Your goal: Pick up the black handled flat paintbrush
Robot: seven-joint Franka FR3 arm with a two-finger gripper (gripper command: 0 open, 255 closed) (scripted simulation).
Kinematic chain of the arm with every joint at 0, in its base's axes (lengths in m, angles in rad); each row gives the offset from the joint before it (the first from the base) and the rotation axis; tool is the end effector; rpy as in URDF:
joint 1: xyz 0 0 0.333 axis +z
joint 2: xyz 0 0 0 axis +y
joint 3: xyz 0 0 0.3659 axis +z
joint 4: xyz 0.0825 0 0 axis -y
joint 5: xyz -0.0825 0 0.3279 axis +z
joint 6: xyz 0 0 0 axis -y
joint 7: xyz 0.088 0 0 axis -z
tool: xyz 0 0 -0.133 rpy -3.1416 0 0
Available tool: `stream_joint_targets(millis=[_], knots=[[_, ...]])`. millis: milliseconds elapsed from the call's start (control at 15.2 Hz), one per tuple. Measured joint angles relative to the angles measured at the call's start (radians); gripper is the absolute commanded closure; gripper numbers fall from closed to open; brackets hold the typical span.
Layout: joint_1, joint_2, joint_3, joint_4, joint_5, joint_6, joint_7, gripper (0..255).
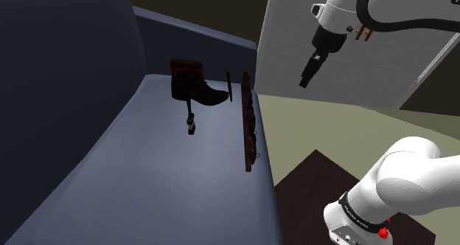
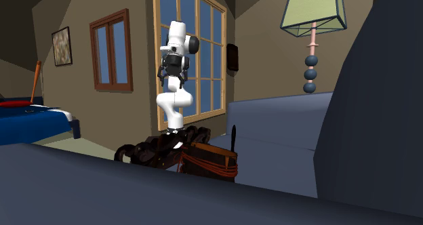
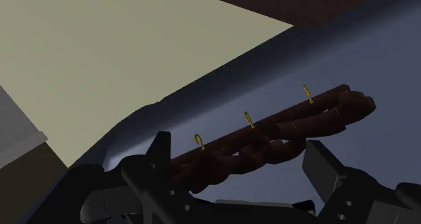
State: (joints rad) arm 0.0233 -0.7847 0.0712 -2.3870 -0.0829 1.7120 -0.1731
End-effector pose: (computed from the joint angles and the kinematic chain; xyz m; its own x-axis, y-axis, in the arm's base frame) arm 0.2317 0.0207 0.6000 0.9623 0.2591 0.0826 0.2451 -0.9579 0.1492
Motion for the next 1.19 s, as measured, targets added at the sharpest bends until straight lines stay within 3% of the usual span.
stream_joint_targets(millis=[198,660,1188], knots=[[-0.002,0.016,0.031,-0.007,0.017,0.018,0.054,0],[-0.026,0.171,0.197,0.019,0.087,0.12,0.362,0],[-0.084,0.454,0.38,0.147,0.075,0.24,0.739,0]])
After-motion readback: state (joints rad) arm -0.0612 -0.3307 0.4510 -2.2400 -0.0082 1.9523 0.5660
